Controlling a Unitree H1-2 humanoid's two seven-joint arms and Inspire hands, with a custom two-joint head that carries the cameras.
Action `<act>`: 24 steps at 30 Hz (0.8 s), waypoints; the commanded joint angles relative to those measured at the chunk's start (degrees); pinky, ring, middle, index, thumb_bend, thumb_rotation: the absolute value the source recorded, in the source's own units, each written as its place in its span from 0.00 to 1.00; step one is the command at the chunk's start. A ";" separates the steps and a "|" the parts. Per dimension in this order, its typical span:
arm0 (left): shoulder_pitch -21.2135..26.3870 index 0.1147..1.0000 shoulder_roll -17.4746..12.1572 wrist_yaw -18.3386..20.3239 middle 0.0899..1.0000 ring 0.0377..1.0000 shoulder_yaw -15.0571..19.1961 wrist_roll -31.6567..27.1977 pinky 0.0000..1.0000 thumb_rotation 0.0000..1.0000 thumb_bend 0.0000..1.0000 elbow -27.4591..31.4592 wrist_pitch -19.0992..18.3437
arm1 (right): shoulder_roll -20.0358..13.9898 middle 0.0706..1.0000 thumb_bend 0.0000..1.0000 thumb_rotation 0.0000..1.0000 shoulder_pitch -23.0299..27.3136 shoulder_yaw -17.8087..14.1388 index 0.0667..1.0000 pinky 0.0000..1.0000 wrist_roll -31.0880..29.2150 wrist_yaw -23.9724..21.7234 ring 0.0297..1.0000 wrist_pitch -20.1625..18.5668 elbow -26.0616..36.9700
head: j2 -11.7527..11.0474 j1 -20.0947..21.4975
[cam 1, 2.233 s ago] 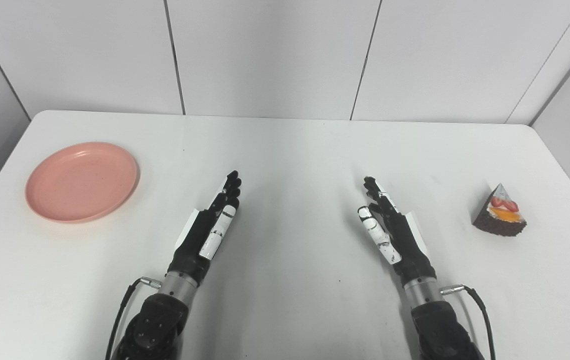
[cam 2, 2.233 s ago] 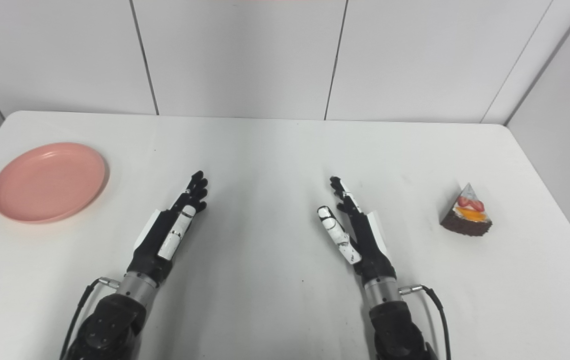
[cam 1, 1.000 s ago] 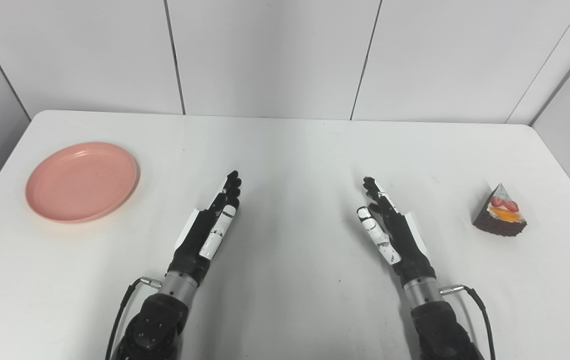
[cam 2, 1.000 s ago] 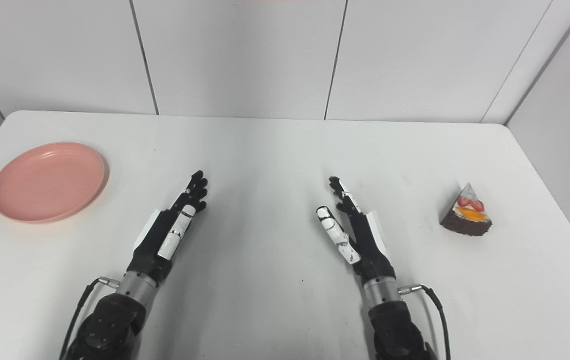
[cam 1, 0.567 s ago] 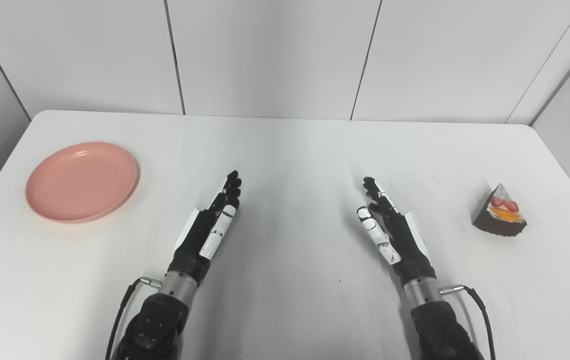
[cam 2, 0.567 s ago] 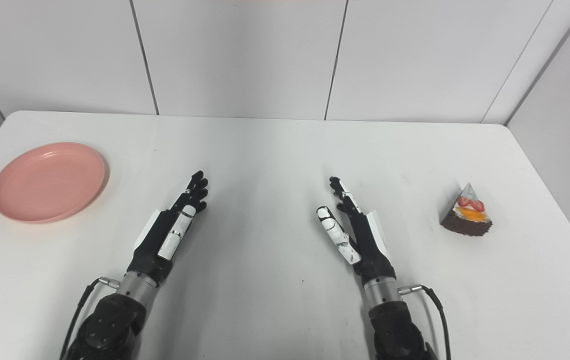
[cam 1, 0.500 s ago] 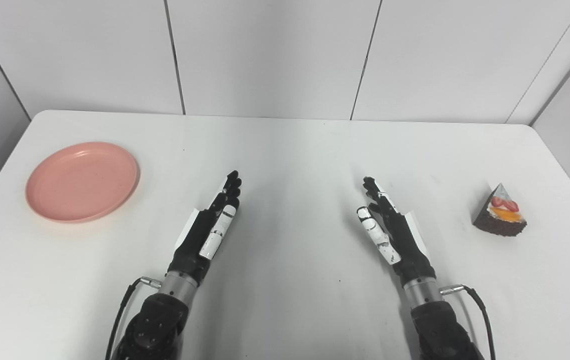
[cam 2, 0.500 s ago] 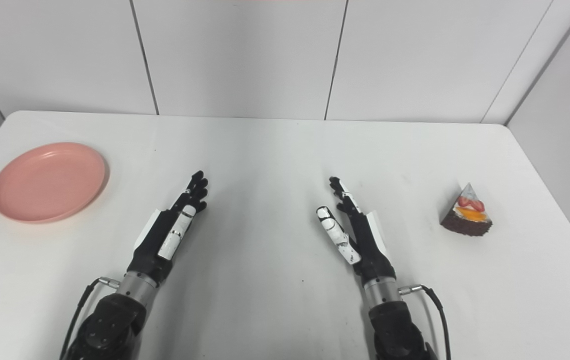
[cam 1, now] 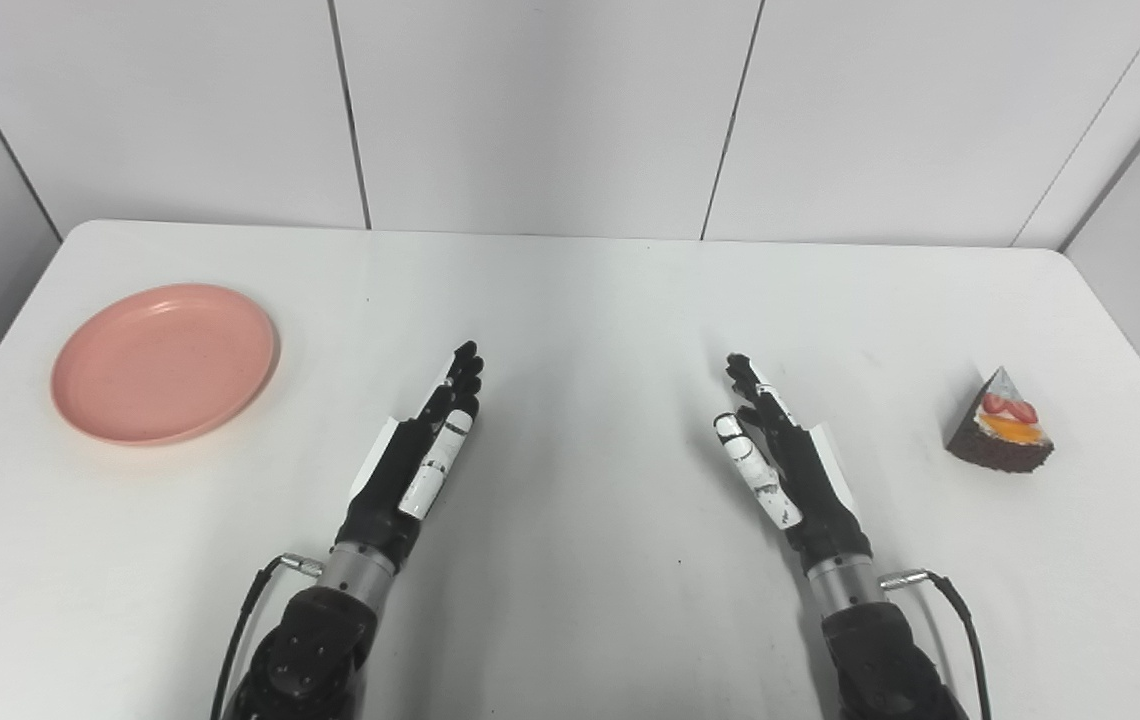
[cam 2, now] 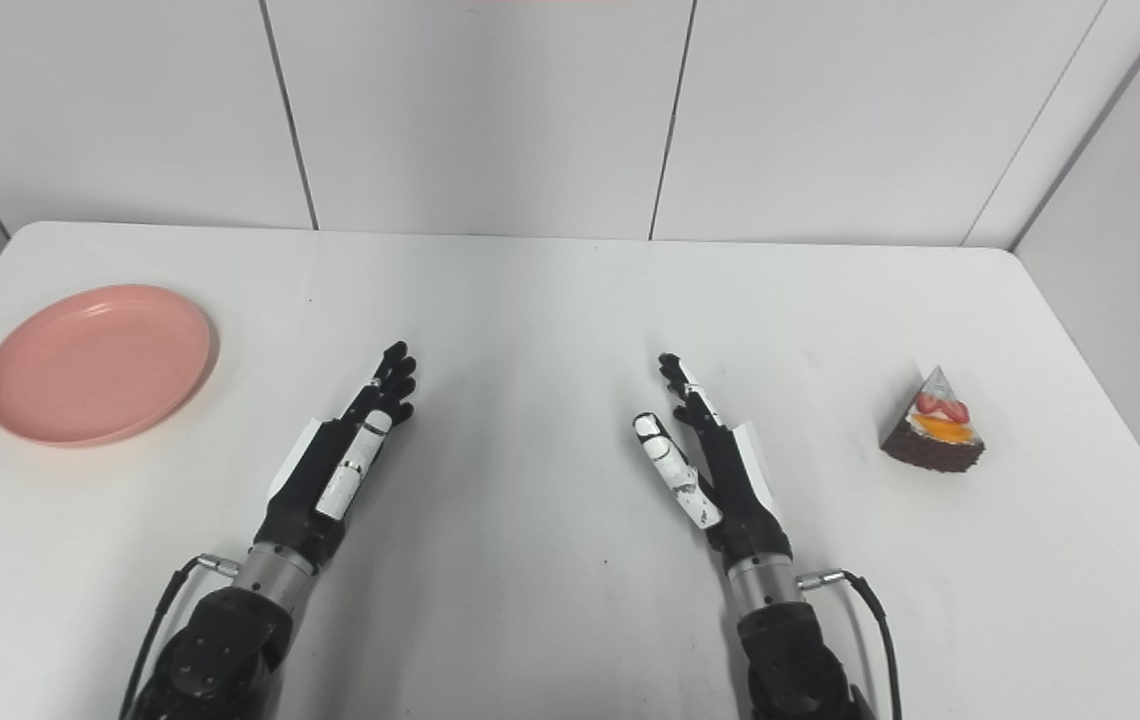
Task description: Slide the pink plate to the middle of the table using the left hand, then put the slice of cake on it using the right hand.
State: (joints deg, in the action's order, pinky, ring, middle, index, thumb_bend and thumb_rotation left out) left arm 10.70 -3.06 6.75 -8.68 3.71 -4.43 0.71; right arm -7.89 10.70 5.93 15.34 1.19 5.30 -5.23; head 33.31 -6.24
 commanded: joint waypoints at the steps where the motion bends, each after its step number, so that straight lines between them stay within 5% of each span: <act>1: -1.63 0.98 -0.40 0.27 0.99 0.99 -0.46 1.27 0.96 1.00 0.44 -2.22 -4.50 | -0.11 0.92 0.33 1.00 -0.05 0.42 0.92 0.87 -0.11 -1.04 0.92 -0.70 0.25 | 0.01 -0.05; 24: -1.67 0.98 -0.48 0.46 0.99 0.99 -0.51 1.14 0.96 1.00 0.43 -2.16 -4.27 | -0.06 0.92 0.34 1.00 0.03 0.41 0.91 0.87 -0.26 -0.84 0.92 -0.48 -0.02 | 0.10 0.10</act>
State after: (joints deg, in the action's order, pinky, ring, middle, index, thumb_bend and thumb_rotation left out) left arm 10.71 -3.07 6.76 -8.68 3.70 -4.45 0.71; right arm -7.88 10.71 5.92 14.99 1.19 5.31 -5.27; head 33.40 -6.06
